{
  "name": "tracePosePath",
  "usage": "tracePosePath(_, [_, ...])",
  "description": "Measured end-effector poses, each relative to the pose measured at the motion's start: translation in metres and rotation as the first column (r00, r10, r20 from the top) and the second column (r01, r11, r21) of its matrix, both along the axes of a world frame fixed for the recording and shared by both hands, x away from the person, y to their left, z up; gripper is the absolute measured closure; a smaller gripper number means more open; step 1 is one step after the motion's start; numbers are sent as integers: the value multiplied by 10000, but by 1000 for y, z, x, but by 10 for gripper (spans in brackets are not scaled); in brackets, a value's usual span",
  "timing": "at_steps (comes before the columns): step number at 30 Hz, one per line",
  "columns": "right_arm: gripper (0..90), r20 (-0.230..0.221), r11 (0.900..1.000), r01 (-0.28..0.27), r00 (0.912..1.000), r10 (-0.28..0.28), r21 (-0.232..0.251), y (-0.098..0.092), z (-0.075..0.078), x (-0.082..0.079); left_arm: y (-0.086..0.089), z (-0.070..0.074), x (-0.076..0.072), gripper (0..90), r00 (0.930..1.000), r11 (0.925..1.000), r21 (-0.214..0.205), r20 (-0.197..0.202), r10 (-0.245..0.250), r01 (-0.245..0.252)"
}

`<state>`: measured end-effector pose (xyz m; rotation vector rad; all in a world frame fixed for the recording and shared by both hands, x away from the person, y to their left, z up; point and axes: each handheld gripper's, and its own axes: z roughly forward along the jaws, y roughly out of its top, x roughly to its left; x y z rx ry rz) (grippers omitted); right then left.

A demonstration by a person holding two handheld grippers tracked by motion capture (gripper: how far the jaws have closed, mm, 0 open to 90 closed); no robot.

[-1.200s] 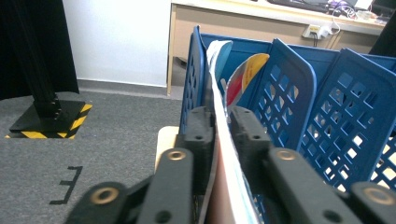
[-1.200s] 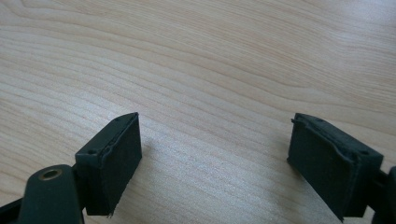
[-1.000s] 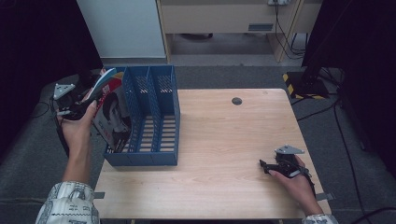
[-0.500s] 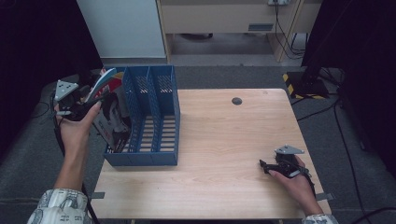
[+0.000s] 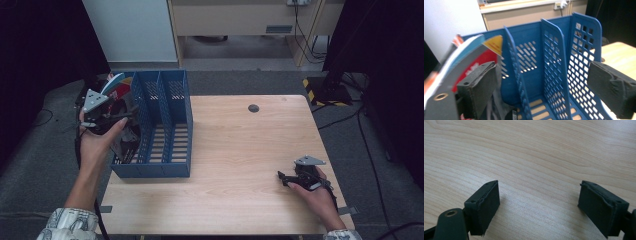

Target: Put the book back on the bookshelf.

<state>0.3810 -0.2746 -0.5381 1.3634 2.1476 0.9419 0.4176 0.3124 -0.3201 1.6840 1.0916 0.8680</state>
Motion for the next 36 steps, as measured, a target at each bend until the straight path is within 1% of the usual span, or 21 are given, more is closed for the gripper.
tracePosePath(3, [175,0,10000,0,10000,0,2,0,0,0,-8,-4,2,69,9998,9999,91,-125,-132,133])
tracePosePath(7, [174,-7,10000,-21,10000,21,8,0,0,0,-17,-9,4,58,9991,9994,103,-269,-321,324])
tracePosePath(9, [174,-6,10000,-26,10000,26,8,0,0,0,-22,-11,5,58,9986,9991,82,-343,-412,415])
tracePosePath(12, [174,-6,10000,-29,10000,29,7,0,0,0,-30,-16,5,55,9975,9983,-59,-416,-577,575])
tracePosePath(14, [174,-14,10000,-19,10000,19,15,0,0,0,-36,-19,5,52,9967,9977,-5,-446,-674,674])
tracePosePath(15, [174,-33,10000,-26,10000,27,12,0,0,0,-42,-23,5,51,9955,9967,-12,-495,-812,813])
tracePosePath(16, [174,-33,10000,-26,10000,27,12,0,0,0,-42,-23,5,51,9955,9967,-12,-495,-812,813])
tracePosePath(21, [174,-33,10000,-32,10000,32,13,0,0,0,-59,-33,5,50,9913,9935,133,-693,-1120,1132])
tracePosePath(22, [174,-31,10000,-43,10000,43,12,0,0,0,-64,-38,6,50,9897,9920,343,-806,-1183,1213])
tracePosePath(23, [173,-18,10000,-65,10000,65,-5,0,0,0,-64,-38,6,50,9897,9920,343,-806,-1183,1213])
tracePosePath(26, [173,-10,10000,-64,10000,64,5,0,0,0,-73,-46,6,49,9860,9891,451,-975,-1350,1398])
tracePosePath(32, [173,-4,10000,-80,10000,80,2,0,0,0,-88,-57,5,45,9794,9834,658,-1231,-1600,1689])
tracePosePath(36, [173,-4,10000,-95,10000,95,-1,0,0,0,-95,-63,5,39,9746,9811,537,-1368,-1774,1861])
